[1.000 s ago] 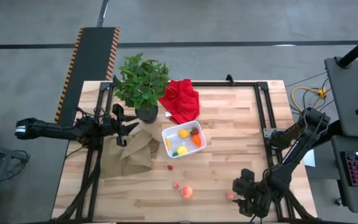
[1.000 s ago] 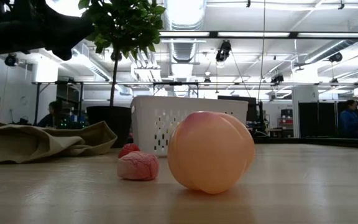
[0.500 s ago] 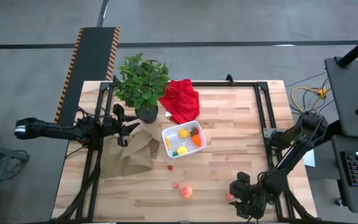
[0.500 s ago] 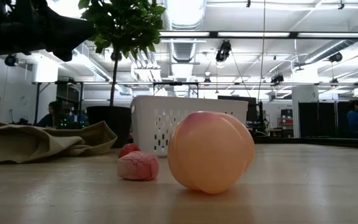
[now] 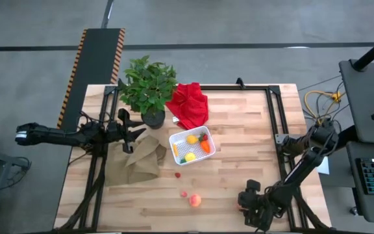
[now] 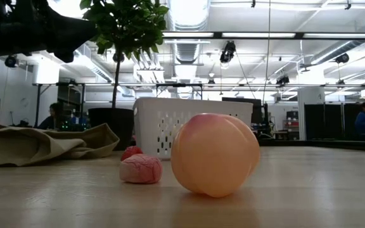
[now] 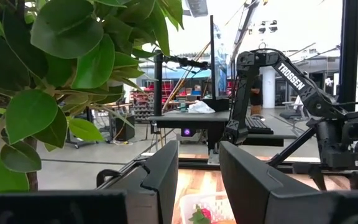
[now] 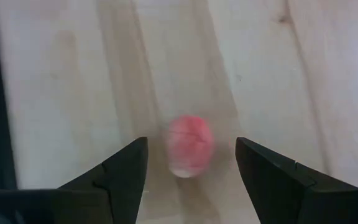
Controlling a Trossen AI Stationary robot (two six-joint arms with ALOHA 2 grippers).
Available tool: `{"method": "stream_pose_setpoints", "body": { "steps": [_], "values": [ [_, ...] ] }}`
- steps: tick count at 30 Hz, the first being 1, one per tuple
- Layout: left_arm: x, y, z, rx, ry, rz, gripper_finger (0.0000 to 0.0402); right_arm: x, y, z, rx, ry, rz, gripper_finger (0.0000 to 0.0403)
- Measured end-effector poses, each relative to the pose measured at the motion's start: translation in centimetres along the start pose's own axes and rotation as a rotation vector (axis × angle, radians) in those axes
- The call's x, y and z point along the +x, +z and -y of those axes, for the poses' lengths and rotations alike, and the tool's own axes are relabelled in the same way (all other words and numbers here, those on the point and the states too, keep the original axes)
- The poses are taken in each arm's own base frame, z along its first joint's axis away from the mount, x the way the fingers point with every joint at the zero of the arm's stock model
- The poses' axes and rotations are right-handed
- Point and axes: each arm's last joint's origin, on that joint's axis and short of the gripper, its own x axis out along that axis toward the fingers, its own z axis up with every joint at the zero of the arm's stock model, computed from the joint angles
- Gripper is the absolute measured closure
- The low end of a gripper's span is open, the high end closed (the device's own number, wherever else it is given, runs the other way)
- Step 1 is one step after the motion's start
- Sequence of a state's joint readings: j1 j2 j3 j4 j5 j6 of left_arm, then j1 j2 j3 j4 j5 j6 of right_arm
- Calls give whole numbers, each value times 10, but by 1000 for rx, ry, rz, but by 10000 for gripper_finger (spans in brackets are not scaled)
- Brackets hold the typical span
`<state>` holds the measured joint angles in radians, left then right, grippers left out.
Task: Pick and placing Produce into tupperware
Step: Put the right orange apricot into the bin
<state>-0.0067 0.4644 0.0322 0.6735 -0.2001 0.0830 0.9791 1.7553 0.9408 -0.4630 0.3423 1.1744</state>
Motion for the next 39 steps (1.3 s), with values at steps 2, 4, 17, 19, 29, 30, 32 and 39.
{"method": "stream_pose_setpoints", "body": {
  "steps": [2, 4, 17, 19, 29, 30, 32, 39],
  "values": [
    [0, 0, 0, -1, 0, 2, 297, 2, 0, 0, -1, -7, -1, 172],
    [0, 0, 0, -1, 0, 3, 297, 4, -1, 1, 2, -13, -2, 175],
    [0, 0, 0, 0, 0, 3, 297, 9, -1, 1, 22, -43, 10, 203],
    [0, 0, 0, 1, 0, 3, 297, 9, -1, 1, 22, -47, 9, 222],
    [0, 0, 0, 1, 0, 3, 297, 8, -1, 1, 20, -53, 9, 320],
    [0, 0, 0, 1, 0, 3, 297, 8, 0, 1, 17, -53, 8, 328],
    [0, 0, 0, 1, 0, 3, 297, 7, 2, -1, -11, -47, 11, 339],
    [0, 1, 0, 0, 1, 9, 297, 4, 31, 6, -2, -130, 205, 353]
  ]
}}
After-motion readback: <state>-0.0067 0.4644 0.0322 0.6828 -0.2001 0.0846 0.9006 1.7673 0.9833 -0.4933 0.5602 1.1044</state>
